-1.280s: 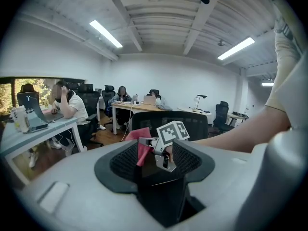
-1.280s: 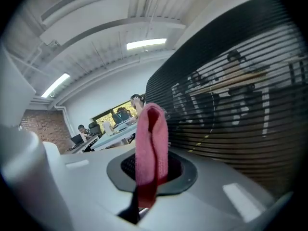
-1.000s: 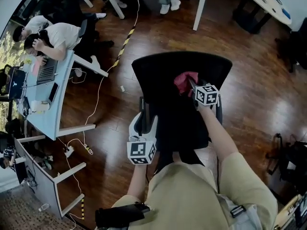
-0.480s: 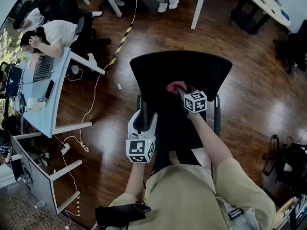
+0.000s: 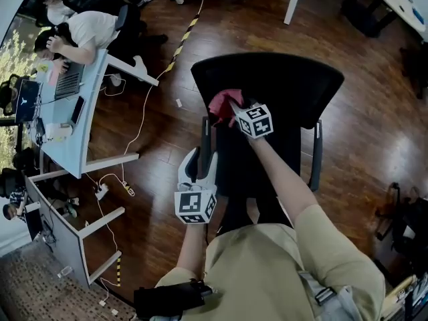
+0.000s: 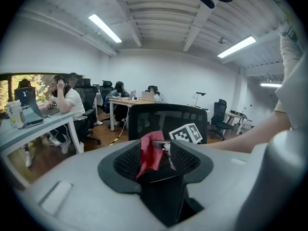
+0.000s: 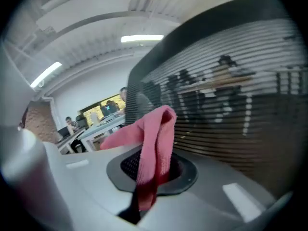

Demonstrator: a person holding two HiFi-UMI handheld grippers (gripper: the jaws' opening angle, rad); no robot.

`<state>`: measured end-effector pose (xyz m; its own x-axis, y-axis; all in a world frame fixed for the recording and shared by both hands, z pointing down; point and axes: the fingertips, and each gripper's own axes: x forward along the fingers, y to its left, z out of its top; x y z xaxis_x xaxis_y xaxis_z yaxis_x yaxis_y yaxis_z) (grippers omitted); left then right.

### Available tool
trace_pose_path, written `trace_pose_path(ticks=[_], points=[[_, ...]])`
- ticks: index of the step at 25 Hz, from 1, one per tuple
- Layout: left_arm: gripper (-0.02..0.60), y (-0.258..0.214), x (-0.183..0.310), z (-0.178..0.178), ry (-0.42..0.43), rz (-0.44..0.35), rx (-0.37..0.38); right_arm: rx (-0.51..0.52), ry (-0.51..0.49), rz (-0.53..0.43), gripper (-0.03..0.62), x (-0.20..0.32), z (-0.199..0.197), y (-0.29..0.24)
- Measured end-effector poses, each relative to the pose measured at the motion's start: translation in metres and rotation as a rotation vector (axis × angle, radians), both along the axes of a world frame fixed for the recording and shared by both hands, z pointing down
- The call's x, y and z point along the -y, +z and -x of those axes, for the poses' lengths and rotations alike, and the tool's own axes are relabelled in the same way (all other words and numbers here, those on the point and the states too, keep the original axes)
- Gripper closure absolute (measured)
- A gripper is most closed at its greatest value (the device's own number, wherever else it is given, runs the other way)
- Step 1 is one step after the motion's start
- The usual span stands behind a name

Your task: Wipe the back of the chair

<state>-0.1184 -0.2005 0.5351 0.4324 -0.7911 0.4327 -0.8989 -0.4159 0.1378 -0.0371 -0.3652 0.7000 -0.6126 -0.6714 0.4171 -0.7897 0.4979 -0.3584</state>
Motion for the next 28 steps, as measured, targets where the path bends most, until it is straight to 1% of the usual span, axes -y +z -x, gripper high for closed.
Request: trace_pose_path(ticks=[2,5,6,7,8,9,10,12,14,16,18,20,21,23,25,26,27,28], points=[[0.4,0.0,0.007,-0.019,0.048,-0.018,-0.023,-0.008,0.131,0.05,0.572,-0.007,-0.081,0.014],[0.386,-0.002,0.013,-0.057,0.129,-0.039,-0.051,-0.082,0.318,0.098,0.572,-0.039,-0.217,0.023],[0.382,-0.002,0.013,-0.069,0.152,-0.042,-0.058,-0.1,0.379,0.114,0.572,-0.051,-0.256,0.022],[0.38,-0.002,0.012,-0.079,0.17,-0.042,-0.065,-0.115,0.423,0.127,0.572,-0.063,-0.286,0.021],[0.38,-0.001,0.011,-0.088,0.183,-0.04,-0.073,-0.128,0.439,0.133,0.573,-0.072,-0.305,0.019],[0.379,0.0,0.009,-0.096,0.19,-0.036,-0.08,-0.138,0.436,0.135,0.574,-0.078,-0.314,0.018],[0.379,0.001,0.007,-0.101,0.193,-0.032,-0.085,-0.136,0.426,0.141,0.574,-0.081,-0.314,0.02],[0.377,0.002,0.005,-0.102,0.187,-0.024,-0.089,-0.083,0.391,0.17,0.574,-0.081,-0.293,0.028],[0.377,0.003,0.003,-0.095,0.168,-0.019,-0.086,-0.037,0.292,0.175,0.572,-0.074,-0.245,0.033],[0.377,0.003,0.0,-0.081,0.135,-0.017,-0.078,-0.004,0.143,0.151,0.572,-0.063,-0.176,0.031],[0.377,0.005,-0.002,-0.065,0.098,-0.013,-0.063,0.055,-0.009,0.113,0.572,-0.05,-0.096,0.023],[0.377,0.008,-0.006,-0.051,0.07,-0.002,-0.05,0.096,-0.142,0.079,0.572,-0.04,-0.024,0.013],[0.376,0.008,-0.007,-0.044,0.059,0.003,-0.046,0.105,-0.189,0.069,0.572,-0.035,0.006,0.01],[0.376,0.008,-0.008,-0.026,0.034,0.009,-0.042,0.107,-0.237,0.065,0.572,-0.024,0.053,0.01],[0.382,0.009,-0.009,-0.007,-0.001,0.018,-0.046,0.072,-0.256,0.06,0.574,-0.019,0.077,0.014],[0.382,0.011,-0.01,-0.001,-0.015,0.023,-0.048,0.042,-0.259,0.049,0.574,-0.019,0.077,0.016],[0.382,0.012,-0.01,0.002,-0.019,0.025,-0.047,0.012,-0.247,0.038,0.574,-0.02,0.069,0.018],[0.382,0.013,-0.01,0.001,-0.016,0.025,-0.047,-0.013,-0.211,0.037,0.572,-0.02,0.049,0.022]])
